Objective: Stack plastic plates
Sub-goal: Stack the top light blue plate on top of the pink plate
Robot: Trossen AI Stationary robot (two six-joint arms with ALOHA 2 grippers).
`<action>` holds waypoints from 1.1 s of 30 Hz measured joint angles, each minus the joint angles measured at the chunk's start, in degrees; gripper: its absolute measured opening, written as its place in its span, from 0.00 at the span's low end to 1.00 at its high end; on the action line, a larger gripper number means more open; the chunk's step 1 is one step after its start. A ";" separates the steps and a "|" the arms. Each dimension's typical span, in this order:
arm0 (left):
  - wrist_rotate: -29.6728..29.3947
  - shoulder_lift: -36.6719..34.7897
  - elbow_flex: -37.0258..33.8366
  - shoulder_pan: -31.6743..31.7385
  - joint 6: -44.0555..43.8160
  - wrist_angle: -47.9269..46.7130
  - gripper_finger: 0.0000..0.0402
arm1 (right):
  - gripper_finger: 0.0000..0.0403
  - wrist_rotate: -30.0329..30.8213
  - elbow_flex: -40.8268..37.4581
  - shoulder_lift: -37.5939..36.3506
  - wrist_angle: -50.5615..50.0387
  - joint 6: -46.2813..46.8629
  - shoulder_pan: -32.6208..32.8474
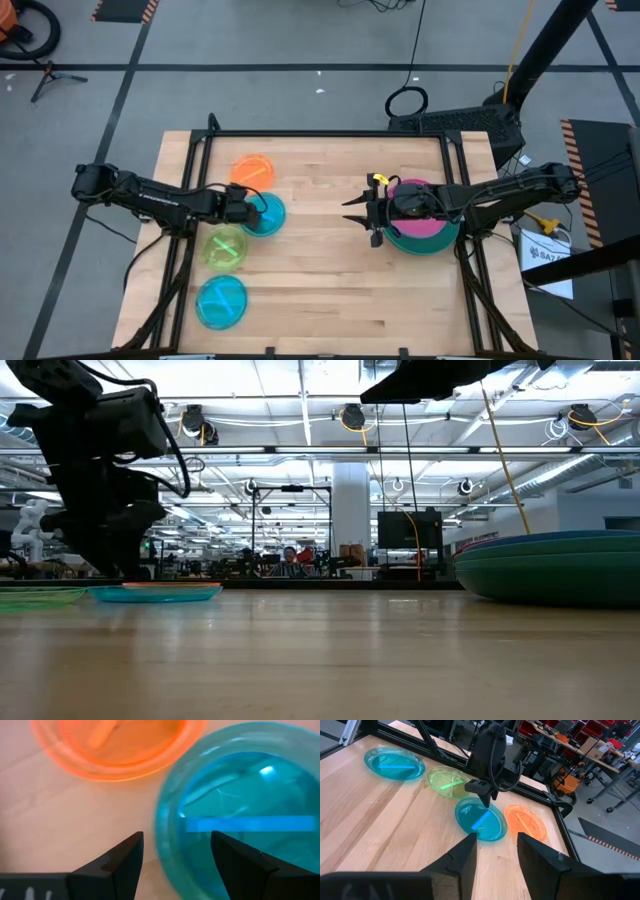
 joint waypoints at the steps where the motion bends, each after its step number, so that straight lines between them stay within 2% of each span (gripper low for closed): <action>1: -0.18 0.00 0.00 0.02 -0.43 -0.78 0.59 | 0.33 0.00 0.00 0.00 0.00 0.00 0.02; 33: -0.24 0.00 0.00 0.00 -1.37 -0.69 0.59 | 0.33 0.00 0.00 0.00 -0.02 0.00 0.01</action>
